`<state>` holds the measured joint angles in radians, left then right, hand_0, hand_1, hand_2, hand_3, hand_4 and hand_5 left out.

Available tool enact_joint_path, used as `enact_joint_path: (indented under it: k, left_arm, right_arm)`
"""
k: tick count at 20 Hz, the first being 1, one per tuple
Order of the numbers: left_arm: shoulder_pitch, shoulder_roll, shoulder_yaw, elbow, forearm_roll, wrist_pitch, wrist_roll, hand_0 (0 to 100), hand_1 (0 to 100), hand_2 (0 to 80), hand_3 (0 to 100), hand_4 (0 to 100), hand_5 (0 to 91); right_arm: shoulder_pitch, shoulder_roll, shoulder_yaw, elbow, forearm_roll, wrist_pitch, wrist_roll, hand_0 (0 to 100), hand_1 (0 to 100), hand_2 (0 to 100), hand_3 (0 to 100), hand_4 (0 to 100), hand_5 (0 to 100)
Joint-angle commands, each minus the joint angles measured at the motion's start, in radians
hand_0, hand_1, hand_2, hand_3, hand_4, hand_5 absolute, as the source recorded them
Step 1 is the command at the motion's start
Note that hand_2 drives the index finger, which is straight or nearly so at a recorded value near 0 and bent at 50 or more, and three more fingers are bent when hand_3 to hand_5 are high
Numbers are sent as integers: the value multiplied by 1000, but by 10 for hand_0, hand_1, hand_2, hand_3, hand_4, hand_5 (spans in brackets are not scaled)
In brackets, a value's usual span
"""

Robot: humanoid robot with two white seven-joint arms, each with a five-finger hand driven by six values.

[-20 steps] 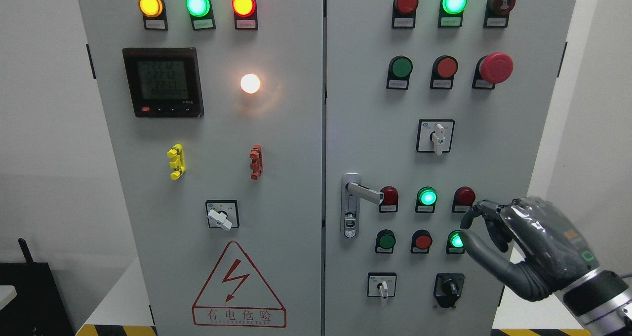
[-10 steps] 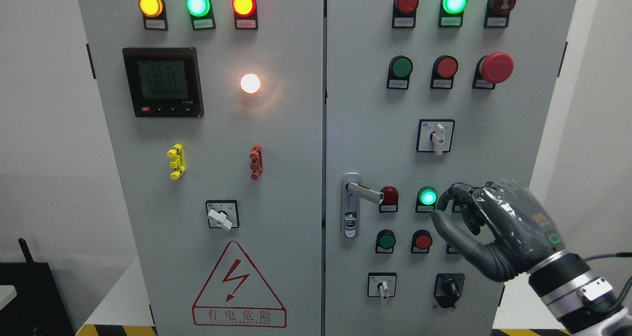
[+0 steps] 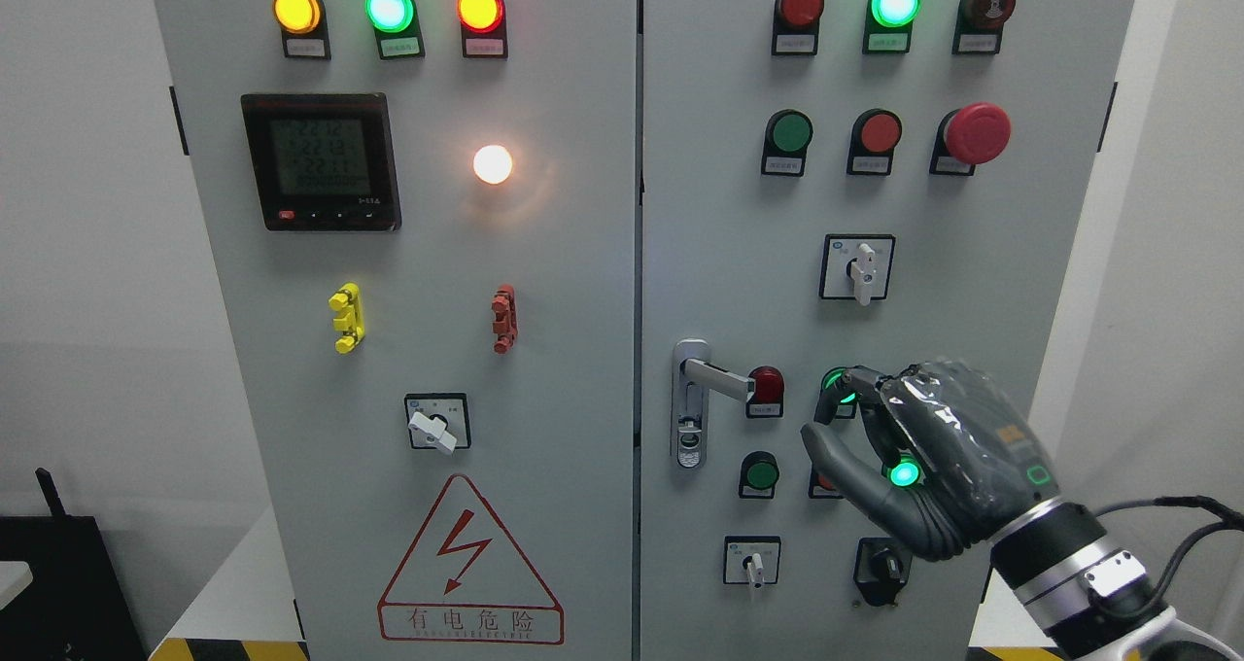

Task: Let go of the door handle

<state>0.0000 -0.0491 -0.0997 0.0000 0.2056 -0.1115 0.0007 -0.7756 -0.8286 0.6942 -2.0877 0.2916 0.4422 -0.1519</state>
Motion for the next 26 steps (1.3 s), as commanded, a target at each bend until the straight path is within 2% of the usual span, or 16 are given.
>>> enact_joint_path:
  k: [1, 10, 13, 15, 21, 26]
  left_arm:
    - [31, 0, 0, -31, 0, 0, 1, 120, 389, 0, 0, 0, 0]
    - [31, 0, 0, -31, -2, 0, 1, 120, 389, 0, 0, 0, 0]
    - [31, 0, 0, -31, 0, 0, 1, 120, 389, 0, 0, 0, 0]
    - [31, 0, 0, -31, -2, 0, 1, 120, 389, 0, 0, 0, 0]
    - [31, 0, 0, -31, 0, 0, 1, 120, 389, 0, 0, 0, 0]
    - [31, 0, 0, -31, 0, 0, 1, 120, 389, 0, 0, 0, 0]
  right_arm:
    - [-48, 35, 51, 0, 9, 7, -3, 447, 4, 491, 1000, 1000, 1000]
    - [-79, 37, 53, 0, 6, 41, 0, 446, 11, 483, 1000, 1000, 1000]
    - [-88, 39, 53, 1, 1, 46, 15, 447, 11, 464, 1000, 1000, 1000]
    - [-100, 49, 53, 6, -2, 47, 25, 448, 13, 444, 1000, 1000, 1000]
    - [-128, 52, 64, 18, -5, 49, 35, 452, 27, 435, 1000, 1000, 1000]
    - [-158, 68, 84, 28, -20, 81, 40, 452, 37, 437, 1000, 1000, 1000]
